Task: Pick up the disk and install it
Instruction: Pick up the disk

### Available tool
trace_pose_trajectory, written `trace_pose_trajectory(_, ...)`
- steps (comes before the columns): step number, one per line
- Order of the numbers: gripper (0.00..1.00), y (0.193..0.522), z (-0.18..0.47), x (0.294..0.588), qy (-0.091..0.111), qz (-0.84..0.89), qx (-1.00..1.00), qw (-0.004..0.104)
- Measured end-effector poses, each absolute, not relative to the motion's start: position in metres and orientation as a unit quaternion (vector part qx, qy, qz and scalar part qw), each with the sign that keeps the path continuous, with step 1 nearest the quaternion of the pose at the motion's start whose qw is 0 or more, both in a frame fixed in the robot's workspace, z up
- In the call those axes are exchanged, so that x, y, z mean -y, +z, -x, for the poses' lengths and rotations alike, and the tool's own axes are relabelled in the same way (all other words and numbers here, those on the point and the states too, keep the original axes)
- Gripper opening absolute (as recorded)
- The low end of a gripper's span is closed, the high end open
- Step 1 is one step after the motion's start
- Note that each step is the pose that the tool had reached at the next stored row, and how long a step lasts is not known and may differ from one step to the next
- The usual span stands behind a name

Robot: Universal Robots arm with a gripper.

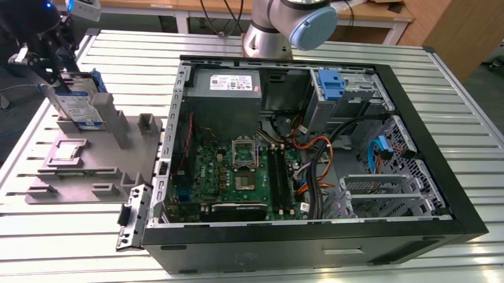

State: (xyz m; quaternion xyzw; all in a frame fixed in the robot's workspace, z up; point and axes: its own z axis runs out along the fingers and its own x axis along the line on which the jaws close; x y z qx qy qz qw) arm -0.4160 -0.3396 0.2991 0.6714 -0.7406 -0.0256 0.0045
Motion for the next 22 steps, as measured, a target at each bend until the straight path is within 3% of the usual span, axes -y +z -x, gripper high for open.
trace_pose_trajectory(1,0.51,0.2991,0.4159,0.3396,-0.026,-0.671,0.741,0.004)
trace_pose_trajectory(9,0.49,0.2991,0.4152,0.3396,-0.026,-0.671,0.741,0.005)
trace_pose_trajectory(10,0.42,0.2991,0.4151,0.3396,-0.026,-0.671,0.741,0.004)
trace_pose_trajectory(22,0.42,0.2991,0.4144,0.3396,-0.026,-0.676,0.736,0.005)
